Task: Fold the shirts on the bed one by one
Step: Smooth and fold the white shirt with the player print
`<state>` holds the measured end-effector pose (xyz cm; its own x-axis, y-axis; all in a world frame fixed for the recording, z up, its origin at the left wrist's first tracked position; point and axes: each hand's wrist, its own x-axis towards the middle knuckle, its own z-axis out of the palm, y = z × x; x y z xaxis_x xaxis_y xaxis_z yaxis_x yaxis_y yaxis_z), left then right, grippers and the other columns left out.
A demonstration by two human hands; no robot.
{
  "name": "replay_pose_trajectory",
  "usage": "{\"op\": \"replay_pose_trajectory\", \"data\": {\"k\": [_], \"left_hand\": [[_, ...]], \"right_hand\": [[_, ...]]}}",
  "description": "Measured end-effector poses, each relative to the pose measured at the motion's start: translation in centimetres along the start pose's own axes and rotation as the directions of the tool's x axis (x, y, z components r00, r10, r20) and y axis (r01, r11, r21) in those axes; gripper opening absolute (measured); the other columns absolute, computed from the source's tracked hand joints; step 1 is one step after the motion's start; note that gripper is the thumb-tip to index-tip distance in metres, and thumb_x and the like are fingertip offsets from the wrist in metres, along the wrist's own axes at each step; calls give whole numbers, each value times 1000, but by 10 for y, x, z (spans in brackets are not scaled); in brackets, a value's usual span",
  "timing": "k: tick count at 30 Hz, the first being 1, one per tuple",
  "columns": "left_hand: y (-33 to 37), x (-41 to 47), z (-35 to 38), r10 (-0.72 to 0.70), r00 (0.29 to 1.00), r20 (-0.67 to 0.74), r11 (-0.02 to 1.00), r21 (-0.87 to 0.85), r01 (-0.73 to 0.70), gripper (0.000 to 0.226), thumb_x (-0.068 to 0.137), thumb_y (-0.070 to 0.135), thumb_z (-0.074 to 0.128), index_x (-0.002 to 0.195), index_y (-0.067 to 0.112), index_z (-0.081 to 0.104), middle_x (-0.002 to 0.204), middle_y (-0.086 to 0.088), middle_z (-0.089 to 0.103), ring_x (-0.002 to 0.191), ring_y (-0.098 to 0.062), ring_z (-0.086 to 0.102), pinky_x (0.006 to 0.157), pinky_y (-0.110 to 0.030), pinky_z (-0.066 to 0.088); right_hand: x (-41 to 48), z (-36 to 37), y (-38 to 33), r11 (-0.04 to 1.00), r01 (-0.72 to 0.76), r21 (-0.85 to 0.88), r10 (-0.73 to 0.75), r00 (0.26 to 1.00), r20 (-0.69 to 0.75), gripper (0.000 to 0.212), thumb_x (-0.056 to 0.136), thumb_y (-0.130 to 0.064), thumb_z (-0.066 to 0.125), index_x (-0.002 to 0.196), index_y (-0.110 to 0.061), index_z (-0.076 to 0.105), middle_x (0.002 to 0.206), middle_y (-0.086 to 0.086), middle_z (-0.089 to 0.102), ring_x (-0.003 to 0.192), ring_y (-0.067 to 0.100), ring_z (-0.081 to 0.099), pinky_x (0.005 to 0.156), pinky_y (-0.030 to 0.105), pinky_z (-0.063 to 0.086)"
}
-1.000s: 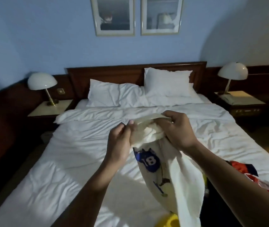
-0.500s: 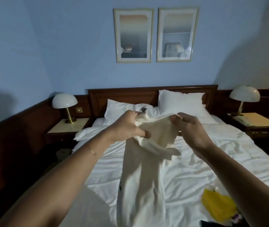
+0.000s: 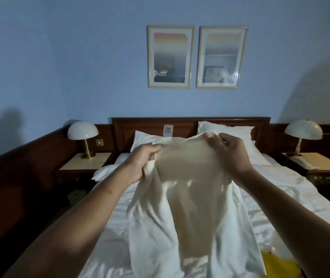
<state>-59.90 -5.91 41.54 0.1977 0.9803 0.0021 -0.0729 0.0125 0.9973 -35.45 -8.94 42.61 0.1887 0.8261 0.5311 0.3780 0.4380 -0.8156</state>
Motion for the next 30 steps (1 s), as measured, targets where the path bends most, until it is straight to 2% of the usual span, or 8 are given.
{"op": "replay_pose_trajectory", "data": {"k": [3,6,7,13,20,22,26,30], "left_hand": [[-2,1,-8,153,979,135,894,404,-195,44,79,41,83,117,22,73,109,0,78,106,-19,72,88,-36,52],[-11,11,-18,274,958,80,398,898,-188,25,69,21,78,91,24,66,87,5,71,86,-19,71,69,-35,55],[-15,14,-24,301,953,37,360,921,-150,19,71,21,75,87,23,65,83,4,69,81,-20,70,67,-36,54],[-24,23,-72,371,904,-212,590,806,-54,21,96,15,60,84,3,73,82,-17,72,73,-20,65,64,-33,45],[-18,23,-96,438,857,-272,758,625,-188,22,102,11,55,98,21,74,94,-14,74,81,-21,63,75,-34,44],[-17,20,-108,528,821,-217,642,735,-219,21,104,13,52,97,22,70,84,0,69,77,-17,61,73,-33,45],[-19,4,-121,711,702,41,162,962,-219,22,108,30,53,99,15,66,71,-3,65,66,-31,63,61,-42,52],[-20,-9,-131,790,608,83,96,962,-255,34,108,43,48,92,16,61,63,-11,62,55,-37,59,51,-46,50]], "right_hand": [[11,-4,1,998,42,-56,-46,996,-70,49,101,-43,63,65,-13,45,59,-4,38,50,6,32,45,21,26],[19,-8,-2,994,96,-51,-102,987,-121,43,102,-38,61,78,-2,60,67,5,52,56,5,42,50,18,33],[20,-9,-1,994,104,-45,-108,986,-123,41,102,-37,61,79,-3,62,66,4,54,57,5,43,51,18,33],[22,-22,19,993,54,-106,-61,996,-67,45,100,-44,62,76,-6,59,63,-6,50,58,9,43,49,21,32],[9,-41,41,945,143,-295,-80,973,214,36,92,-53,69,78,-19,67,66,-3,62,61,9,56,55,29,40],[0,-45,50,861,189,-471,-53,956,287,28,92,-45,66,76,-21,67,68,-4,64,66,14,61,55,29,40],[-15,-38,67,799,47,-599,19,994,104,38,99,-32,65,66,-16,57,68,3,58,63,16,52,55,27,34],[-36,-33,67,840,-125,-528,98,992,-79,50,100,-41,64,66,-6,57,62,8,53,67,32,53,57,35,30]]}}
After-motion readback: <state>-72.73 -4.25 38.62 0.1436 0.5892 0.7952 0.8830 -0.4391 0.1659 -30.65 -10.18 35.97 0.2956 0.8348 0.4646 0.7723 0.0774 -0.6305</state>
